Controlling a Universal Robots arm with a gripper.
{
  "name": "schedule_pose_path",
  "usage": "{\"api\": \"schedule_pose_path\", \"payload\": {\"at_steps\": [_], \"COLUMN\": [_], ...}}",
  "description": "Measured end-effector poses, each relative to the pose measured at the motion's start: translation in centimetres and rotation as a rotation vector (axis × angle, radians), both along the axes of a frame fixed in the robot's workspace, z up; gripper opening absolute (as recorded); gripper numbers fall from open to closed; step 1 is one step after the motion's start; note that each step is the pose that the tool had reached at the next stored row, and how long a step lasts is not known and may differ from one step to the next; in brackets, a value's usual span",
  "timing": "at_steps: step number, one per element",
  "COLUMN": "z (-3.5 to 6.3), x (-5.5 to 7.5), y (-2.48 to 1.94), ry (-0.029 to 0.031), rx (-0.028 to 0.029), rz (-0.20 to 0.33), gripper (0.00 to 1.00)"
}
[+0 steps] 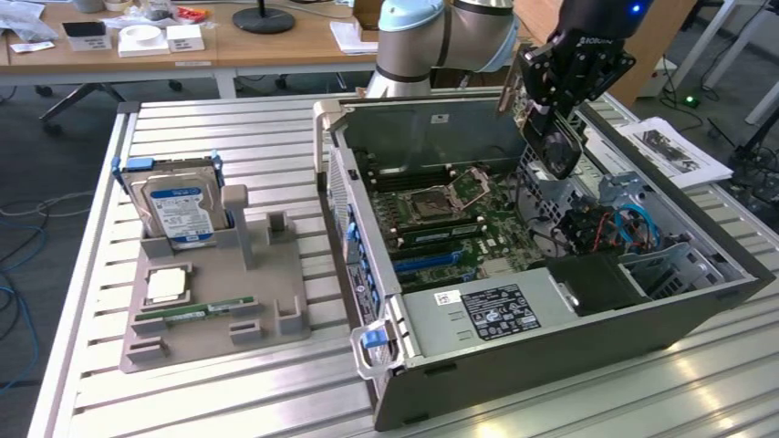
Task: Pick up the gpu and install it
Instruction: 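Insert the gpu into the slot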
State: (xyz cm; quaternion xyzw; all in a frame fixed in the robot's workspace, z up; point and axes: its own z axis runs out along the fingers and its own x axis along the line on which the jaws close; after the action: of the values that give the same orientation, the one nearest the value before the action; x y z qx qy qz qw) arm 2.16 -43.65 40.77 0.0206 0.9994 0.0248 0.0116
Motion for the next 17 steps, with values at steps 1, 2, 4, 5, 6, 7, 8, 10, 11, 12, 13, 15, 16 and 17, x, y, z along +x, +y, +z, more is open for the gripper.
{"api": "schedule_pose_path", "payload": {"at_steps": [1, 2, 4, 5, 6, 7, 8, 10, 11, 12, 13, 15, 16, 17], "z": [0.0, 0.0, 0.0, 0.0, 0.0, -0.01, -0.01, -0.02, -0.02, -0.03, -0.03, -0.04, -0.04, -0.04], "x": [0.0, 0.0, 0.0, 0.0, 0.0, 0.0, 0.0, 0.0, -0.01, -0.01, -0.01, -0.01, -0.01, -0.01], "y": [0.0, 0.0, 0.0, 0.0, 0.0, 0.0, 0.0, 0.0, 0.0, 0.0, 0.0, 0.0, 0.0, 0.0], "ry": [0.0, 0.0, 0.0, 0.0, 0.0, 0.0, 0.0, 0.0, 0.0, 0.0, 0.0, 0.0, 0.0001, 0.0], "rx": [0.0, 0.0, 0.0, 0.0, -0.0001, -0.0001, -0.0001, -0.0001, 0.0, 0.0, 0.0, 0.0, -0.0001, -0.0001], "rz": [0.0, 0.0, 0.001, 0.003, 0.009, 0.017, 0.026, 0.05, 0.063, 0.077, 0.092, 0.121, 0.136, 0.152], "gripper": [0.27, 0.27, 0.27, 0.27, 0.27, 0.27, 0.27, 0.27, 0.27, 0.27, 0.27, 0.27, 0.27, 0.27]}}
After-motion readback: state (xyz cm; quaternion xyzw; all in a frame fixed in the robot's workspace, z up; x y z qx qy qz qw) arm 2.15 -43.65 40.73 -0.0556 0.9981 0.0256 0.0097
